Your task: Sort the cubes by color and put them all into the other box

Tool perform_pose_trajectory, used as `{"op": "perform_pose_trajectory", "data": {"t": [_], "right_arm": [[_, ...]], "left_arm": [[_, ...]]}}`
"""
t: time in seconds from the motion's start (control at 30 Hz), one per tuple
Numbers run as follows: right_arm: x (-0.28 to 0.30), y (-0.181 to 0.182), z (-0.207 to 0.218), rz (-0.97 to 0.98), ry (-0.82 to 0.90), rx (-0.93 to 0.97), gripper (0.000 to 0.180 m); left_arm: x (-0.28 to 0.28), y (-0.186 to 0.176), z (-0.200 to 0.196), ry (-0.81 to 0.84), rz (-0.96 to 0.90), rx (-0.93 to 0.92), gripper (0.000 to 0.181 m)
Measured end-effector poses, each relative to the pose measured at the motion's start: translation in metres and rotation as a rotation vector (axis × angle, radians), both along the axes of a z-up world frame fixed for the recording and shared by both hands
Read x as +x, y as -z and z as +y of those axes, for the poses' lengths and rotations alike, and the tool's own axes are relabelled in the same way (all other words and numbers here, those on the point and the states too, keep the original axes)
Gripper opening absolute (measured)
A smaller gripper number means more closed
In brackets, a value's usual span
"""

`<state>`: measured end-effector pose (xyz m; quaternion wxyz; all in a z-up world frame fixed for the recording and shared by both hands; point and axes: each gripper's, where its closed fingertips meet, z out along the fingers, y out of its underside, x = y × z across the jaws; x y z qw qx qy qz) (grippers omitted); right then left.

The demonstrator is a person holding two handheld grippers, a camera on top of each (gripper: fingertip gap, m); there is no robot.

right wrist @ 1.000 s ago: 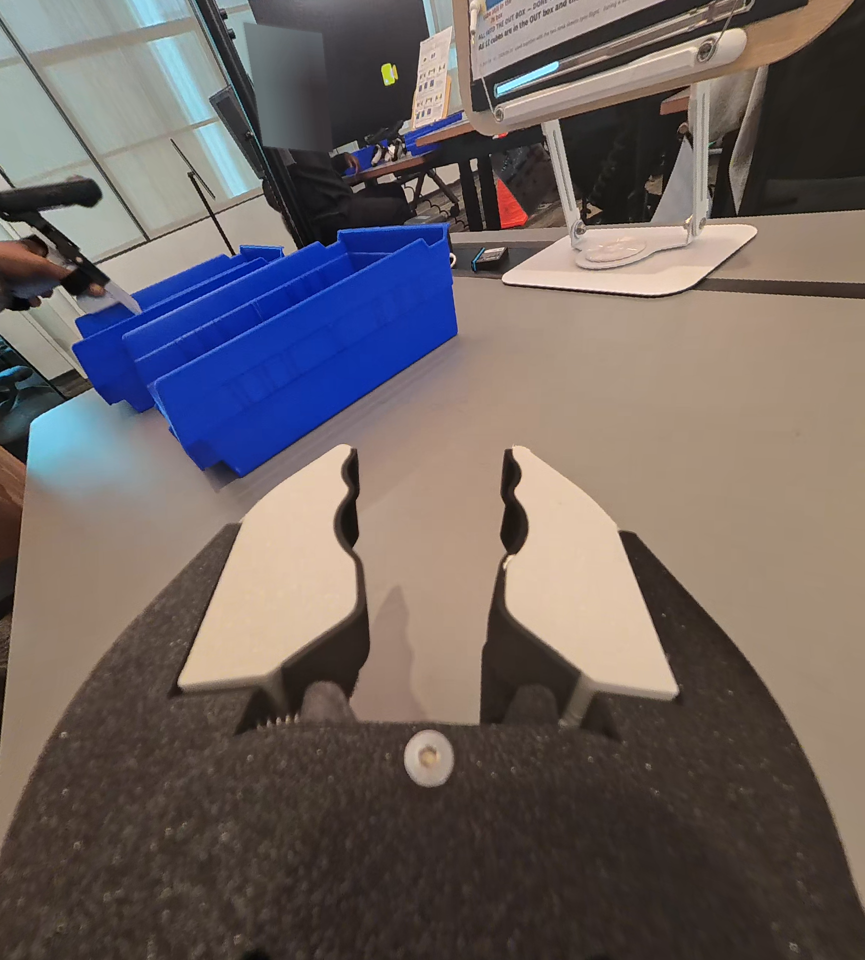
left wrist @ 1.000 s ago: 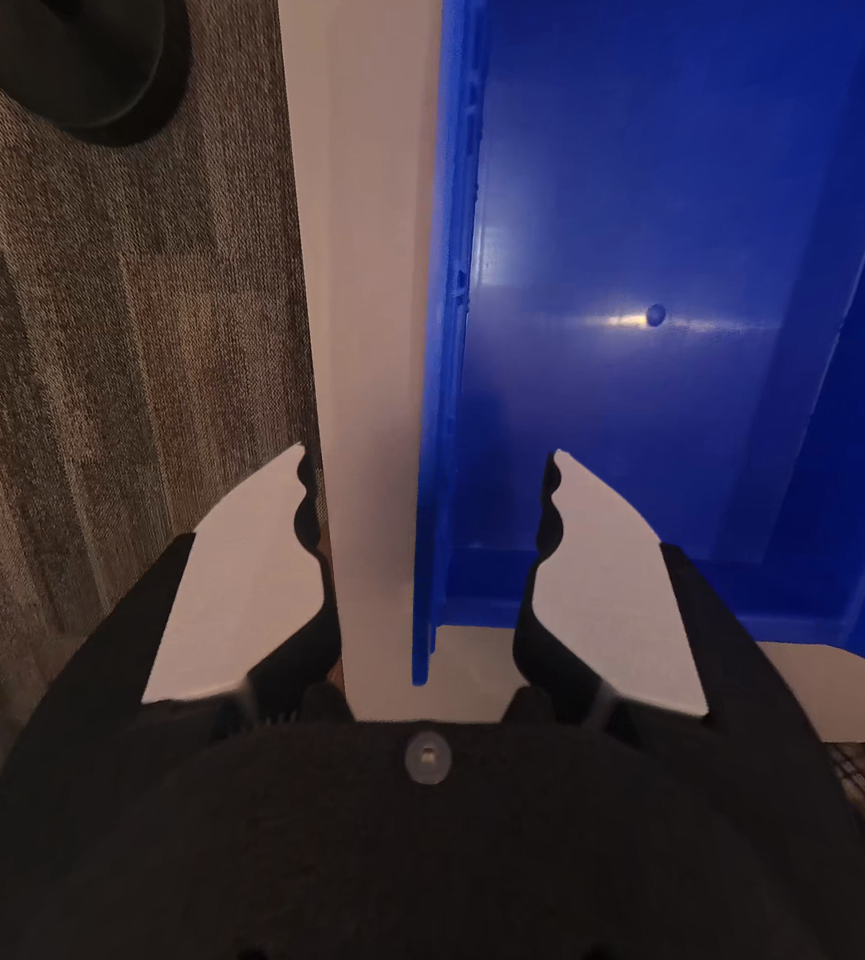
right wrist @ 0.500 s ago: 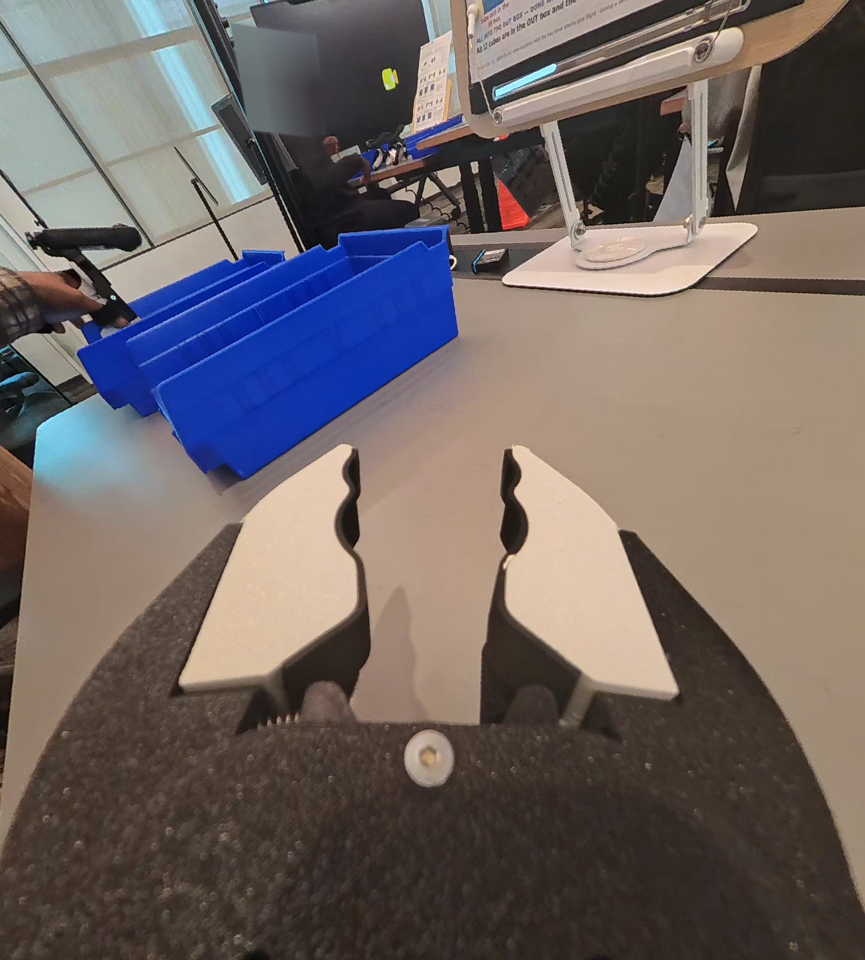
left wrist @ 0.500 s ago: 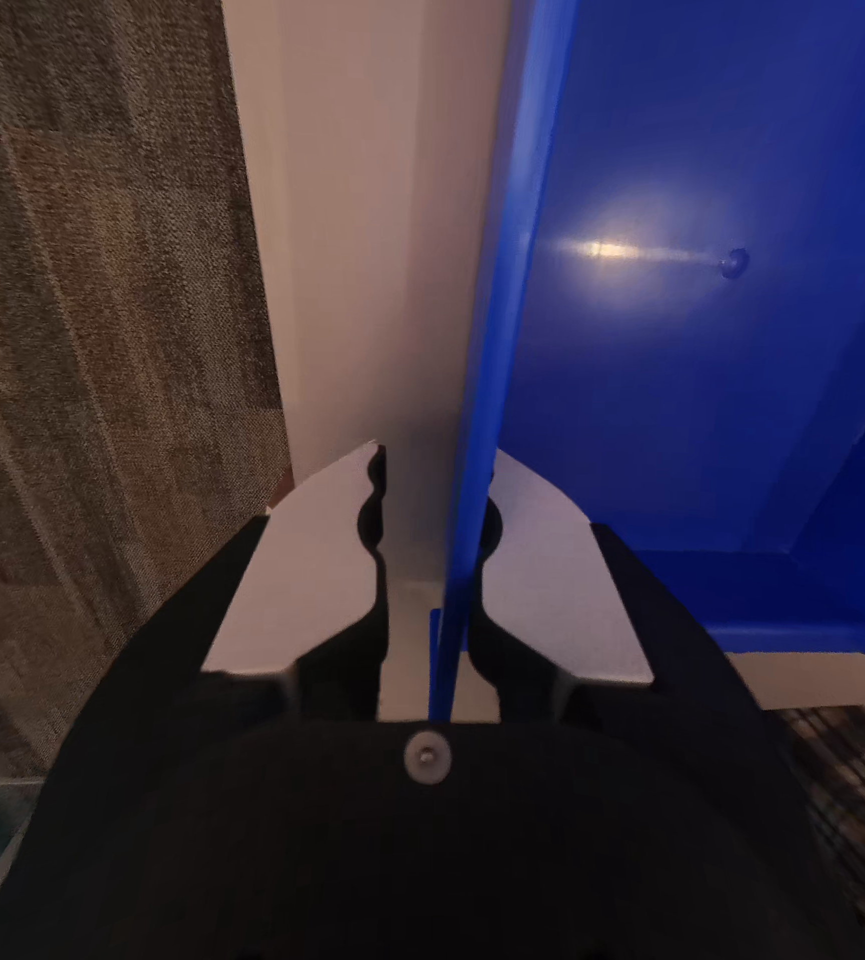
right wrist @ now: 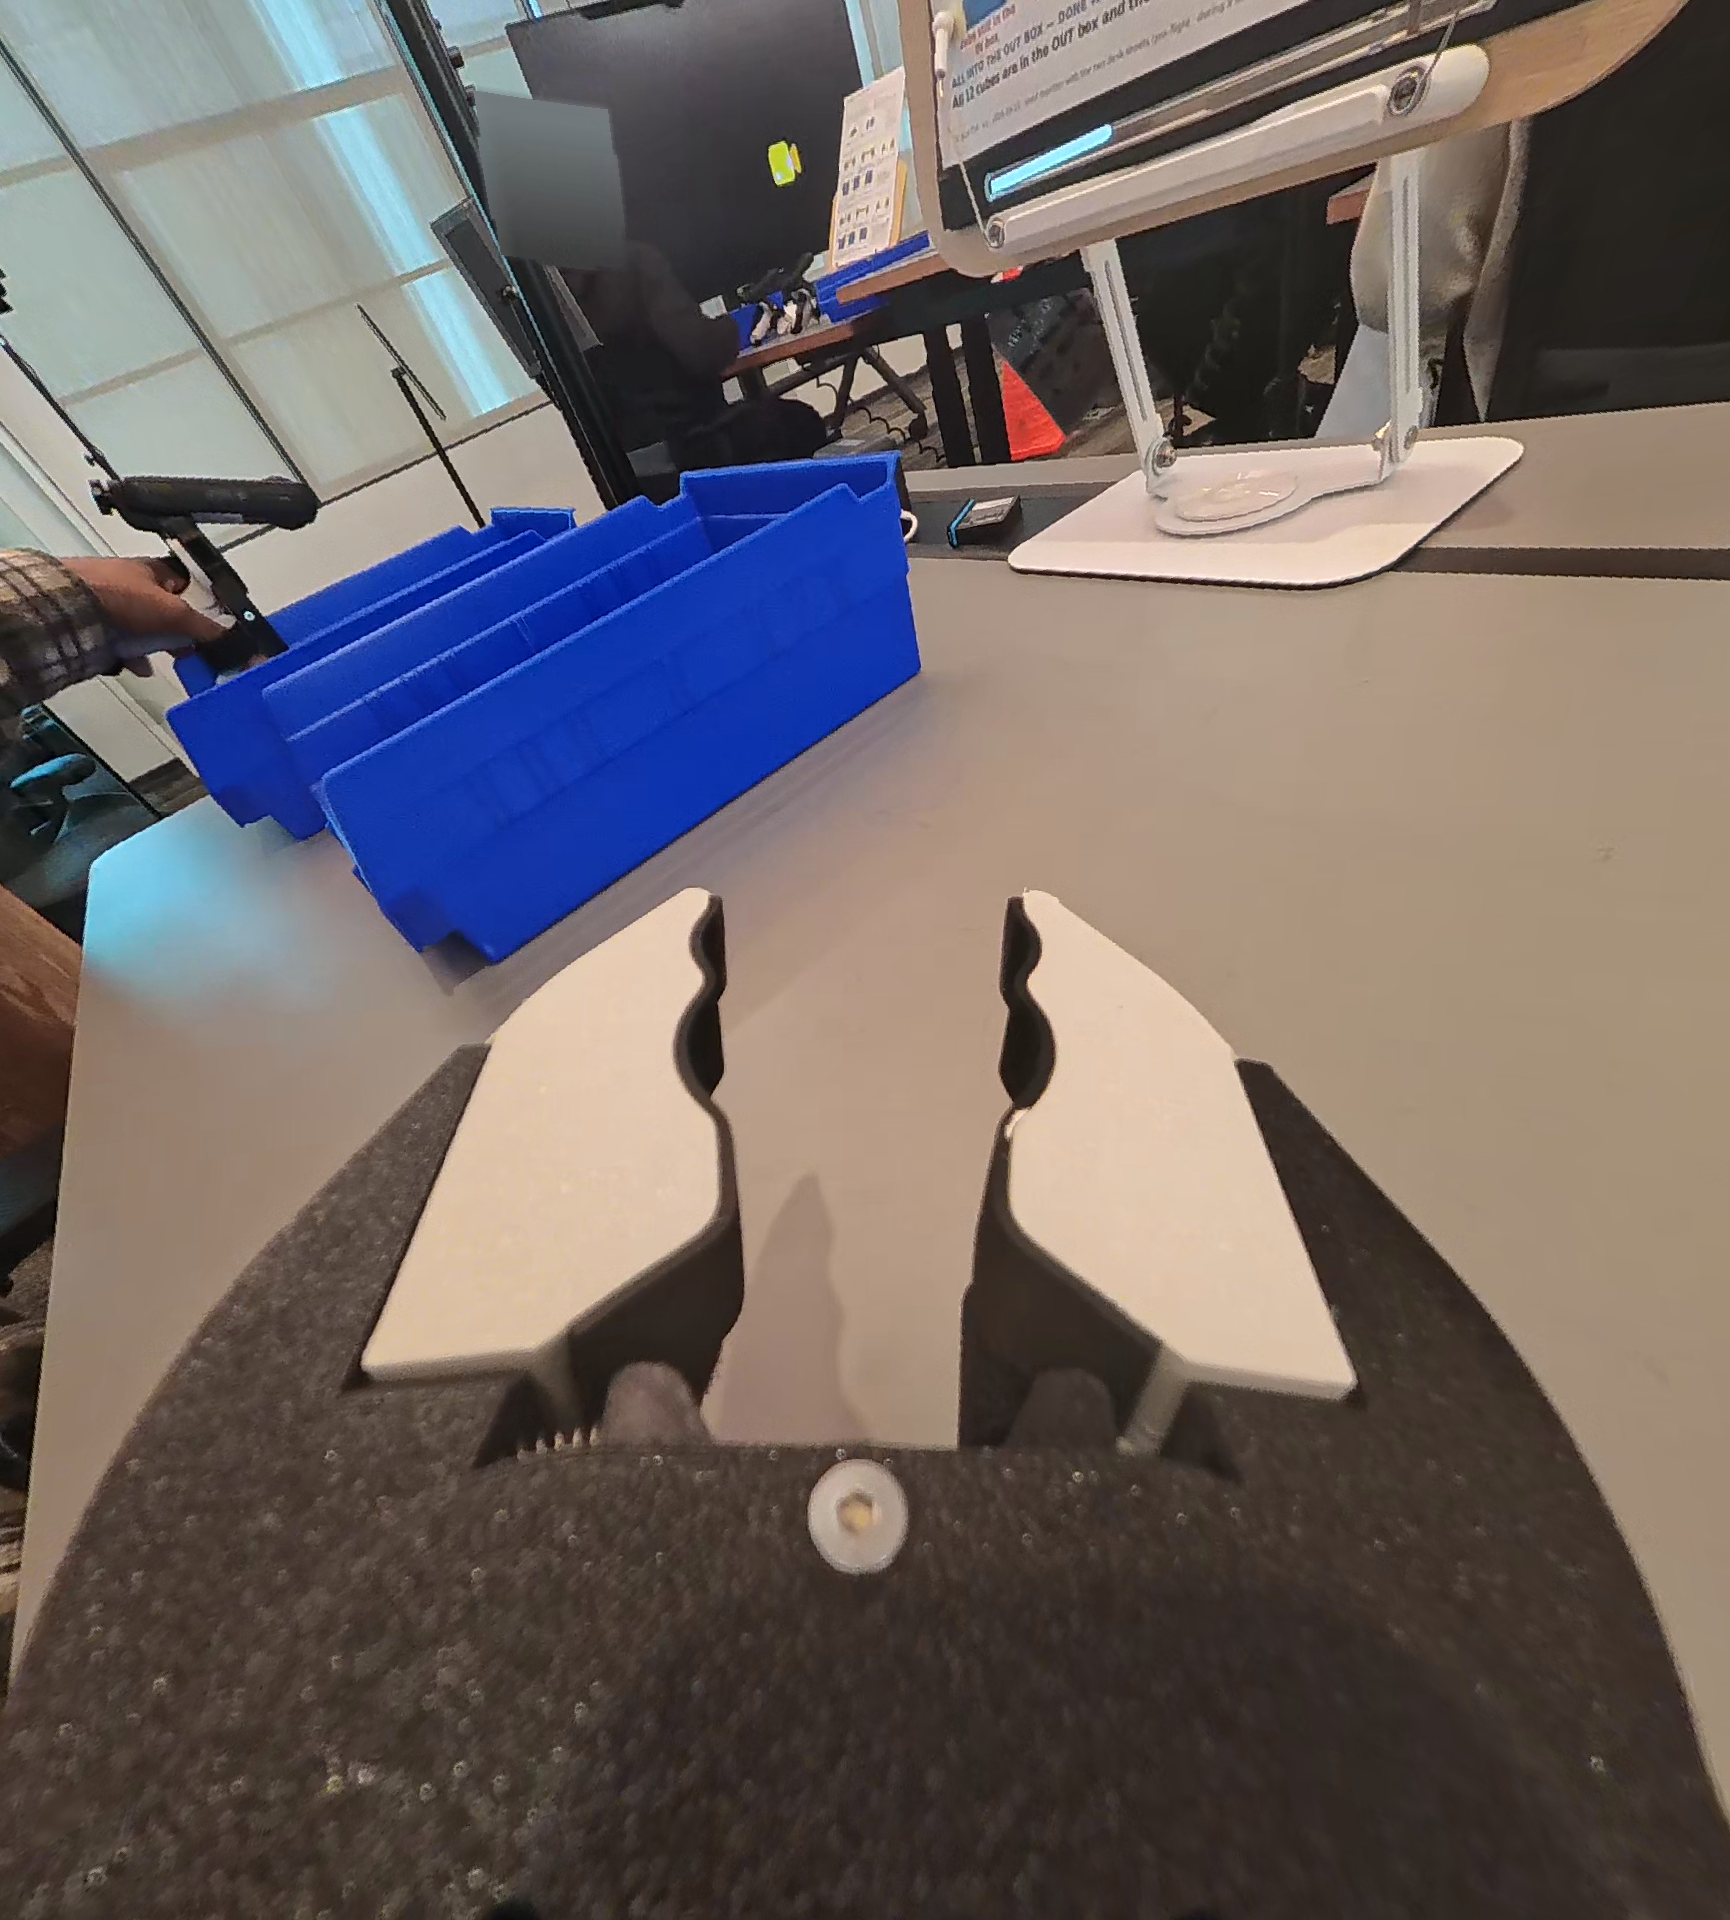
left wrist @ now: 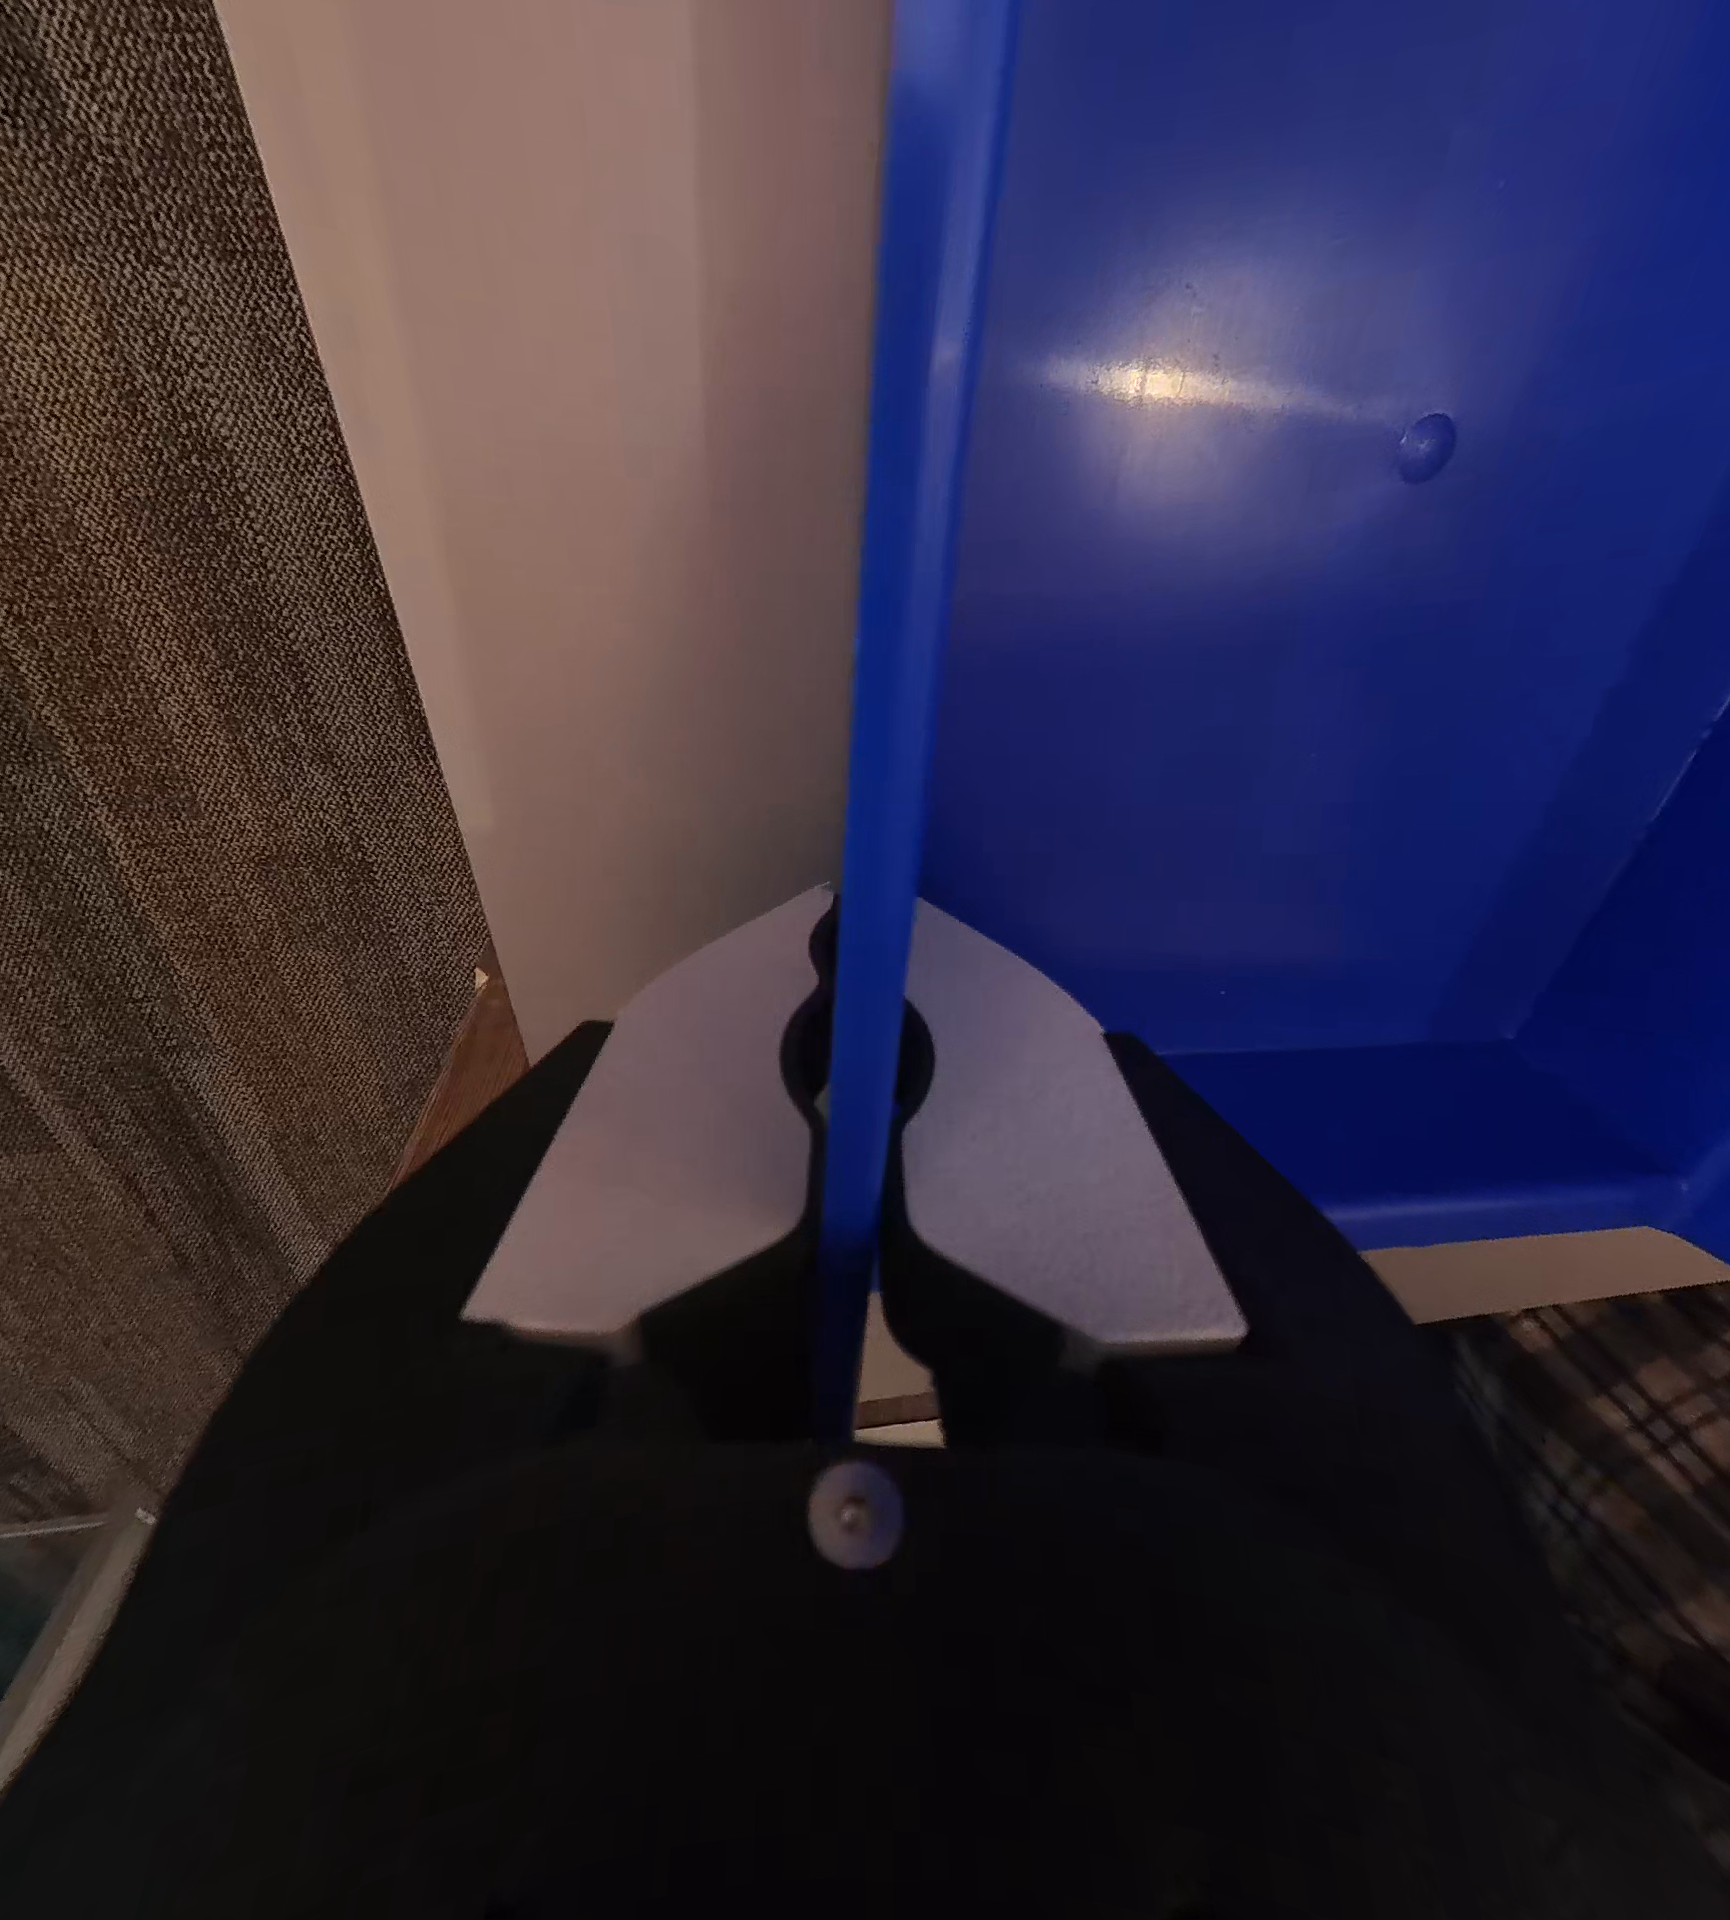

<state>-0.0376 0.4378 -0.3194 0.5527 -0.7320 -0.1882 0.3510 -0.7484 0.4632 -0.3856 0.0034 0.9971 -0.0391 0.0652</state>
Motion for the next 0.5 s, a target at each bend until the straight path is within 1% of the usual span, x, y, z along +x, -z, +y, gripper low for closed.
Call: {"op": "perform_pose_trajectory", "data": {"t": [0.27, 0.5], "right_arm": [[0.001, 0.000, 0.000, 0.005, 0.000, -0.002, 0.051], [0.000, 0.000, 0.000, 0.014, -0.007, -0.009, 0.051]], "left_arm": [[-0.004, 0.000, -0.007, -0.032, 0.002, 0.008, 0.004], [-0.022, -0.002, -0.025, -0.164, -0.025, 0.043, 0.003]]}}
